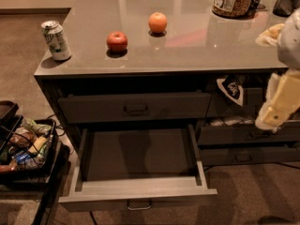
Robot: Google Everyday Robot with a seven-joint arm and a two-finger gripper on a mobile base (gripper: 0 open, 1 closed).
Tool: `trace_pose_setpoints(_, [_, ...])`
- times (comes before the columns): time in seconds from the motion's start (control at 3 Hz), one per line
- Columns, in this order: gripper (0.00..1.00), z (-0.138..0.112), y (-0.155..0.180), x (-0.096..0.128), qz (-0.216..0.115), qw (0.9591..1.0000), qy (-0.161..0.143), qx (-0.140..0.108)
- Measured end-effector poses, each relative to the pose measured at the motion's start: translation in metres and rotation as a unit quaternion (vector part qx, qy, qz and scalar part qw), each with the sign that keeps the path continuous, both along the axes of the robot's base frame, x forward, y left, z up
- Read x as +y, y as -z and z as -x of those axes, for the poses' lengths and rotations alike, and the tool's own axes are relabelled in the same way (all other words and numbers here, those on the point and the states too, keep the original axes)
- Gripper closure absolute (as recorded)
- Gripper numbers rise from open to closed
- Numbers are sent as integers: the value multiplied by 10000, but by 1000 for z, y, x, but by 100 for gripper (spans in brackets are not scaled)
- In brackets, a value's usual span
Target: Close middle drawer
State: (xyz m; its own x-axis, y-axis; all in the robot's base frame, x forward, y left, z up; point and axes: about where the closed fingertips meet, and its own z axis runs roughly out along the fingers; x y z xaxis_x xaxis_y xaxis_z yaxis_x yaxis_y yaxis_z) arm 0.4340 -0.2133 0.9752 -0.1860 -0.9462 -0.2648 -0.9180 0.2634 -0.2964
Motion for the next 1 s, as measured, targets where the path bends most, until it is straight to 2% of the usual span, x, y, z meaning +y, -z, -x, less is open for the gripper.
trace_pose_setpoints(0.33, [0, 17, 31, 1, -587, 9974, -242, -340])
trace_pose_setpoints(0.67, [0, 20, 65, 10, -1247, 9888, -444, -695])
trace_pose_setpoints(1.0, [0, 21, 53, 19, -1466, 9824, -652, -955])
